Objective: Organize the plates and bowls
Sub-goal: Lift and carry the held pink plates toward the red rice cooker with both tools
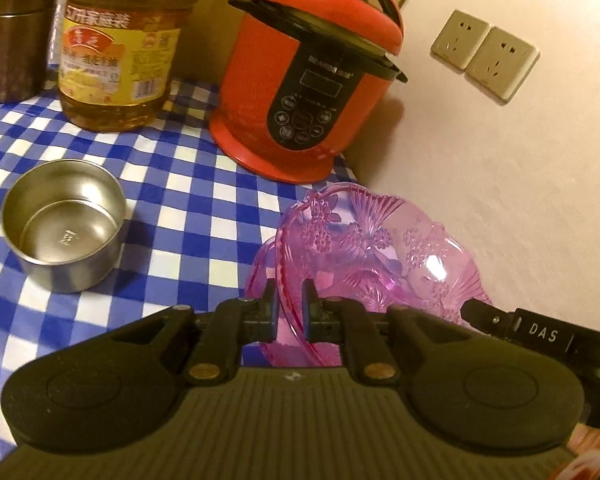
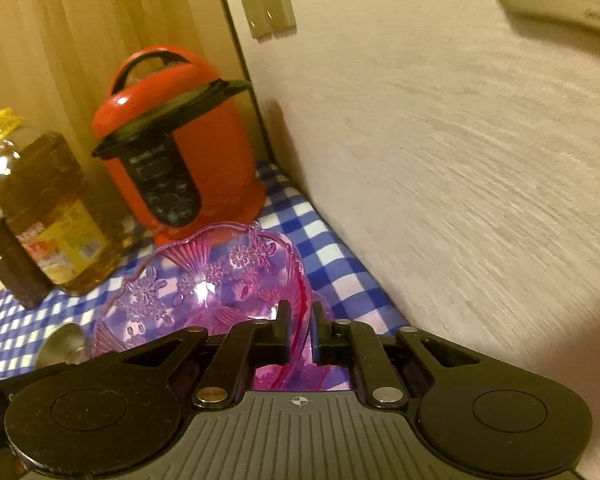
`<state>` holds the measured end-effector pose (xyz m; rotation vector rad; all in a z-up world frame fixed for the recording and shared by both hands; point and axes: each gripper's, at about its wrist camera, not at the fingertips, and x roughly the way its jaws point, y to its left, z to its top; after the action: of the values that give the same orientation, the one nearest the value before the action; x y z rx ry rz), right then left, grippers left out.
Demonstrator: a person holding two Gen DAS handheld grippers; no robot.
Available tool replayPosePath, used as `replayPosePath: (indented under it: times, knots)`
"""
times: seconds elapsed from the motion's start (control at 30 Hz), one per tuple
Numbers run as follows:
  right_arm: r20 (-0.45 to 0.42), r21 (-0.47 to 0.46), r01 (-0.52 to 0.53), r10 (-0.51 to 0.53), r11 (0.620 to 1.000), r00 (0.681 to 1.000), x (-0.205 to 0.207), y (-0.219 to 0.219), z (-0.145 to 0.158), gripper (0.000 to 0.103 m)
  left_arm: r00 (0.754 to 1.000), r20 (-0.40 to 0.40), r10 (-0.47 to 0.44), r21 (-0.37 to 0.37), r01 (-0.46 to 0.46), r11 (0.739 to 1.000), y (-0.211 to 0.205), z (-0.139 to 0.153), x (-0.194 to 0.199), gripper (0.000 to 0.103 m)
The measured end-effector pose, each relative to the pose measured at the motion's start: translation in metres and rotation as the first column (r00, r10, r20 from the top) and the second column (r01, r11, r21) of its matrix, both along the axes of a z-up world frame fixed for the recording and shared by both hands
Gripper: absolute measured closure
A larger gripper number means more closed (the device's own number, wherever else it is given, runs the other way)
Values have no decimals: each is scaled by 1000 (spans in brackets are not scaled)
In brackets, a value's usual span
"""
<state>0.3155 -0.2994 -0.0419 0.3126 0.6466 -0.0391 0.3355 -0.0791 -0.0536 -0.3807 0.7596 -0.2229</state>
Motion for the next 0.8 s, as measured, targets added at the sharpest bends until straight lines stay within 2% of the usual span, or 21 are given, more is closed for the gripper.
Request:
replayPosePath:
  times: [0.37,0.8]
  knots:
    - [-66,-44,6,-9,999,998,28,8,-22,92,998,-10,-54,65,55,996,-4,-18,27,93]
    - [-114,-64,7,-14,998,993,36,9,-37,91,996,-29,-86,111,89,990,-9,-29,30,92]
